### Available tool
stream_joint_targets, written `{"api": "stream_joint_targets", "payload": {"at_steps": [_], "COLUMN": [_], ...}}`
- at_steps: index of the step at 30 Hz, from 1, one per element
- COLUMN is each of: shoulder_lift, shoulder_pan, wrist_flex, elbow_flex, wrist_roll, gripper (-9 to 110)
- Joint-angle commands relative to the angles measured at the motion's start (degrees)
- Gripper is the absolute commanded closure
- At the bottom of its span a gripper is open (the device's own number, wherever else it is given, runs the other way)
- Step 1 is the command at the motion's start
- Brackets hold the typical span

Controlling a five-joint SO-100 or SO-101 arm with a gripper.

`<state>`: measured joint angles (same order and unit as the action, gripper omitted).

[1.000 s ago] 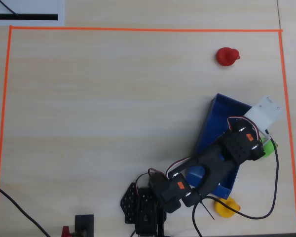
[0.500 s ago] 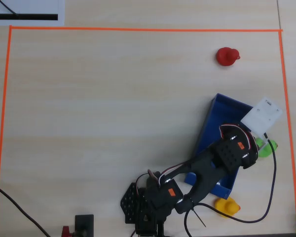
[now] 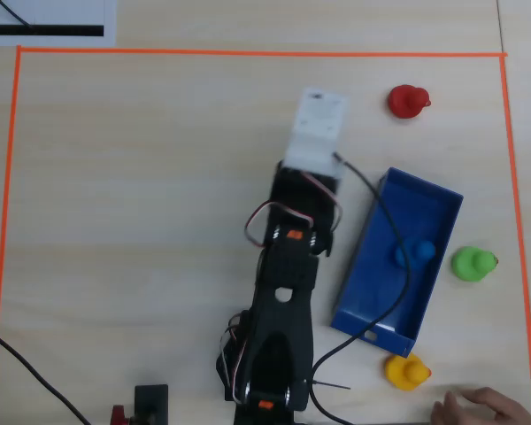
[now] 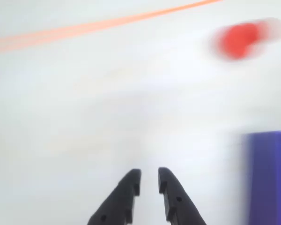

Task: Grasp blue duck and put it into box.

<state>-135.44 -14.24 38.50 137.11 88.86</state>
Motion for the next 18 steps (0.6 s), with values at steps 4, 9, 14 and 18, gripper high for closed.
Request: {"api": "stream_joint_targets", "payload": {"at_steps": [4,9,14,18], "shoulder_lift": [-41.3,-47.7,-52.2,-54.2], "shoulder_pan": [12.2,12.0,12.5,12.7], "wrist_flex": [28.8,37.2,37.9,38.1], "elbow_flex": [32.0,34.8,38.4,39.8], "wrist_roll": [10.7,10.7,10.7,10.2], "gripper": [101,101,101,101]}}
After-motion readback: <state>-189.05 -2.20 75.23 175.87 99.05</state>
